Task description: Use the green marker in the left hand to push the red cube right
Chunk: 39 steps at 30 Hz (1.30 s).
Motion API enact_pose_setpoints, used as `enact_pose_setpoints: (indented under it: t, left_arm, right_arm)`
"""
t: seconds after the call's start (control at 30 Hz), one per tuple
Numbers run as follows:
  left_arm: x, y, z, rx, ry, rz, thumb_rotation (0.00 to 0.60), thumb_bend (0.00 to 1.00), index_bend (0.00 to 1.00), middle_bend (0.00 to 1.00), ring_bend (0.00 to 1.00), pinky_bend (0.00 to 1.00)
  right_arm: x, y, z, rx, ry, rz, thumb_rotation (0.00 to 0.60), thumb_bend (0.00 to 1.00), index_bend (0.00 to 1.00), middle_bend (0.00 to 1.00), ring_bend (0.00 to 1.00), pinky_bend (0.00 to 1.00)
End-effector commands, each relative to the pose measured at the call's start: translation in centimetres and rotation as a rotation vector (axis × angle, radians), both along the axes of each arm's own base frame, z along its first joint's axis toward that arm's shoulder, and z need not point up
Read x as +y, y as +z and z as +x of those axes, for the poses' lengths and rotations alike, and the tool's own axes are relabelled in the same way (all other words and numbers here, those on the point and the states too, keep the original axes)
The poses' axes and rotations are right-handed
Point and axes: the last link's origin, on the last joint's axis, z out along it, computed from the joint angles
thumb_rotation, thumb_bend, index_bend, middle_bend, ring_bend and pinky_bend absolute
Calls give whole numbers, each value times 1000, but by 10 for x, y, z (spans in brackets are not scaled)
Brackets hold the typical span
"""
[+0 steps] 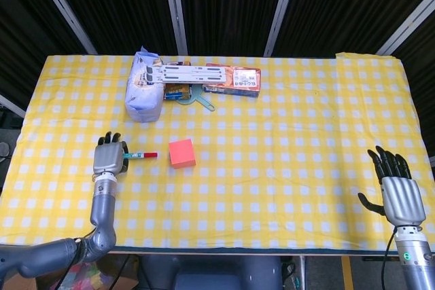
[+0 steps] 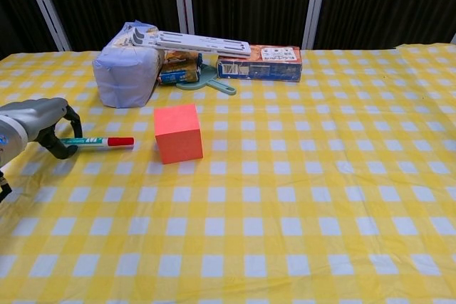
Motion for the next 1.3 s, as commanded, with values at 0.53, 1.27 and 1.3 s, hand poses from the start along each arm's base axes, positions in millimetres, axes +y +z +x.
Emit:
enact_pose_setpoints:
  t: [0.53,1.27,1.3]
  left_arm:
    - [2,-7,17,-38,-39,-16,600,528,562,117,0,107]
    - [5,-55,95,-49,-158,-91,600,527,562,117,0,107]
    - [4,-54,93,-43,-155,-91,600,526,562,117,0,107]
  right_arm:
    - [0,0,1,-8,-1,-2,600,303,0,0,0,0]
    - [-1,2,-1,-20,-4,0,600,303,0,0,0,0]
    - [0,2,-1,-20,-4,0,600,303,0,0,0,0]
